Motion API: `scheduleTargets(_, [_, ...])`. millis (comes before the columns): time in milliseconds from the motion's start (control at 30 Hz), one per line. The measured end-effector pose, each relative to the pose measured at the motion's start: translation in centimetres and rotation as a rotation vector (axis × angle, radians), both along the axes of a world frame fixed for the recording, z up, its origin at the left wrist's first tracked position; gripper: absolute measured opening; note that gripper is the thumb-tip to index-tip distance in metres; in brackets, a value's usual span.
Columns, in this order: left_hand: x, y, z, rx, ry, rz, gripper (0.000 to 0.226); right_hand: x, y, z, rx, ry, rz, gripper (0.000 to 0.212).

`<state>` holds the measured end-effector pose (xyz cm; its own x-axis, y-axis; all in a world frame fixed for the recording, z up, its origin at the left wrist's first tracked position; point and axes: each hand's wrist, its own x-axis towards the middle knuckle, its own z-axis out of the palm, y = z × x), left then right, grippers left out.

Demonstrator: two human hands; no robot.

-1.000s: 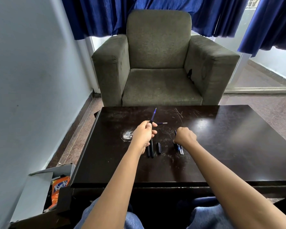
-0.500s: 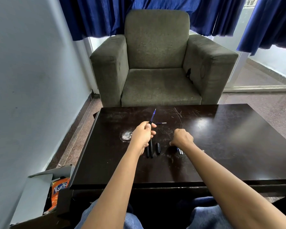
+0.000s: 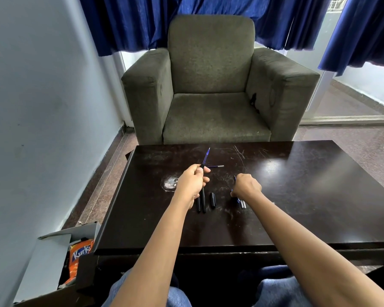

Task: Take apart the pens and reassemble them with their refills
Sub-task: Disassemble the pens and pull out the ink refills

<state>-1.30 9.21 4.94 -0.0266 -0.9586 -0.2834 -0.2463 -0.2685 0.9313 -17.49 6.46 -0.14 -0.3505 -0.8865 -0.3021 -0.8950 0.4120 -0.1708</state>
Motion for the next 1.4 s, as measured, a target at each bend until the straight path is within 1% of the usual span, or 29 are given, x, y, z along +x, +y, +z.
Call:
scheduleTargets(133, [0.0,0.1,0.1,-0.005,-0.006,0.0,0.031,0.0,0.1,-0.2,0.042,-0.045,0.017,0.039])
scheduleTargets(300, [-0.1,0.2,0.2,-0.01,-0.01,0.0,0.03,0.0,-0.1,-0.8,0.031,-0.023,0.042,0.038])
scheduleTargets(367, [-0.1,0.3,0.3,-0.015,-0.014,-0.001,0.03,0.1,0.0,-0.9,0.03,-0.05,0.045,0.031])
scheduleTargets(433, [0.0,0.3,0.3,-0.018,-0.015,-0.002,0.03,0.1,-0.2,-1.0,0.005,-0.134,0.031,0.014])
scheduleTargets(467, [0.0,0.3,0.3,-0.02,-0.016,-0.004,0.03,0.0,-0.5,-0.6,-0.035,-0.212,0.014,0.013])
scheduleTargets(533, [0.0,0.4,0.4,-0.027,-0.019,-0.009,0.029,-0.1,-1.4,0.8,-0.177,-0.435,-0.058,0.026])
scheduleTargets(567, [0.0,0.4,0.5,-0.035,-0.021,-0.012,0.029,0.0,-1.8,2.0,-0.258,-0.603,-0.108,0.027])
scheduleTargets(633, [-0.2,0.4,0.6,-0.055,-0.02,-0.017,0.028,0.4,-2.3,4.4,-0.39,-1.02,-0.219,0.023])
scheduleTargets(700, [-0.3,0.5,0.7,-0.07,-0.02,-0.02,0.027,0.7,-2.2,6.8,-0.463,-1.365,-0.271,0.022])
scheduleTargets(733, [-0.4,0.6,0.8,-0.073,-0.021,-0.022,0.026,0.9,-2.0,7.7,-0.481,-1.474,-0.274,0.021])
scheduleTargets(800, [-0.4,0.7,0.9,-0.073,-0.022,-0.027,0.025,1.2,-1.4,9.0,-0.501,-1.592,-0.275,0.02])
scheduleTargets(867, [-0.2,0.8,1.0,-0.076,-0.021,-0.03,0.025,1.4,-0.8,9.3,-0.542,-1.637,-0.297,0.019])
scheduleTargets(1000, [-0.1,0.8,0.9,-0.098,-0.005,-0.035,0.024,1.6,0.6,8.0,-0.611,-1.651,-0.305,0.022])
scheduleTargets(1400, [-0.2,1.1,0.9,-0.101,-0.023,-0.066,0.024,2.2,1.3,7.5,-0.562,-1.66,-0.276,0.015])
